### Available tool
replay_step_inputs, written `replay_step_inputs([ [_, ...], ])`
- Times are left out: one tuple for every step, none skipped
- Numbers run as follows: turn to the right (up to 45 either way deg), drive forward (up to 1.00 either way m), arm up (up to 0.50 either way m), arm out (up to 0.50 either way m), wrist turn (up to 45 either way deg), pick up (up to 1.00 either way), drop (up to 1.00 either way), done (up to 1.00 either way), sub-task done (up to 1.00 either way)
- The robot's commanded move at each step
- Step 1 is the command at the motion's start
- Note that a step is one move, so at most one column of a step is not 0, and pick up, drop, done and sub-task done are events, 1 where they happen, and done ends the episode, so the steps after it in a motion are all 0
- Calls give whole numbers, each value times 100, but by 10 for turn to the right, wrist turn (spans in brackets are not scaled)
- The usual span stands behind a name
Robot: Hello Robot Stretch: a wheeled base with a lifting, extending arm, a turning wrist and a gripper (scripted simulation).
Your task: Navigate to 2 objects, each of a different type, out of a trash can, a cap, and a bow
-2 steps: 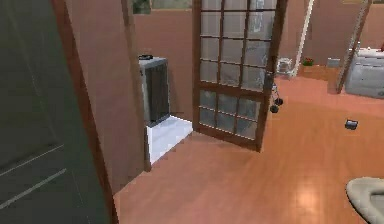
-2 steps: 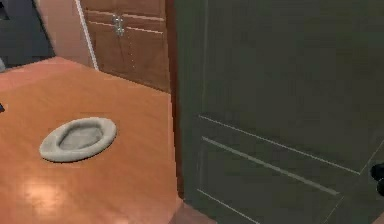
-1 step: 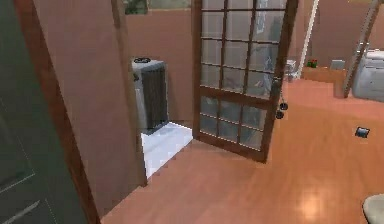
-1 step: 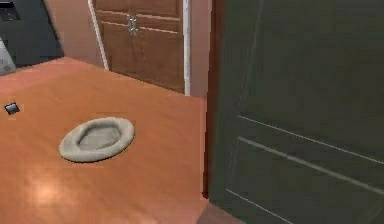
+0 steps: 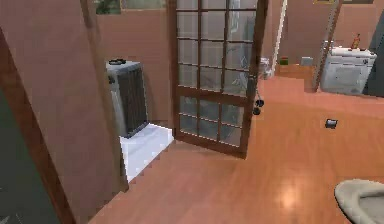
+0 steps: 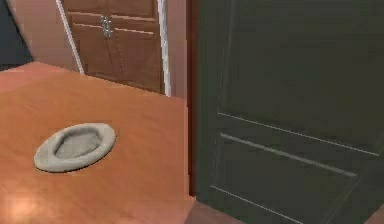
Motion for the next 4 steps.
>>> replay_step_inputs([
  [0, 65, 0, 0, 0, 0, 0, 0, 0],
  [-90, 0, 0, 0, 0, 0, 0, 0, 0],
  [0, 100, 0, 0, 0, 0, 0, 0, 0],
  [-180, 0, 0, 0, 0, 0, 0, 0, 0],
])
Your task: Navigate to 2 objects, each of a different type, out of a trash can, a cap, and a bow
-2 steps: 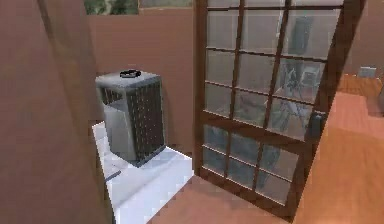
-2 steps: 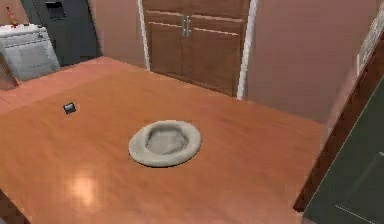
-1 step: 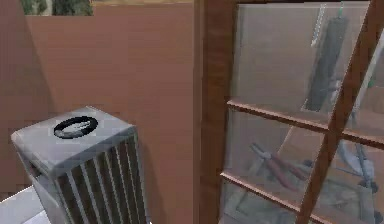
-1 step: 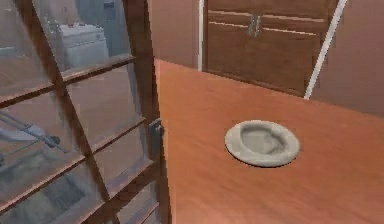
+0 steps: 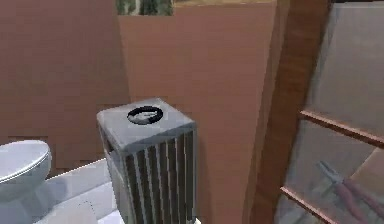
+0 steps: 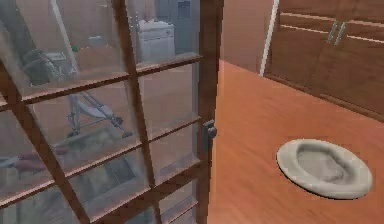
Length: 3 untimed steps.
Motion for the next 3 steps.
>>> replay_step_inputs([
  [0, 5, 0, 0, 0, 0, 0, 0, 0],
  [-120, 0, 0, 0, 0, 0, 0, 0, 0],
  [0, 0, 0, 0, 0, 0, 0, 100, 0],
])
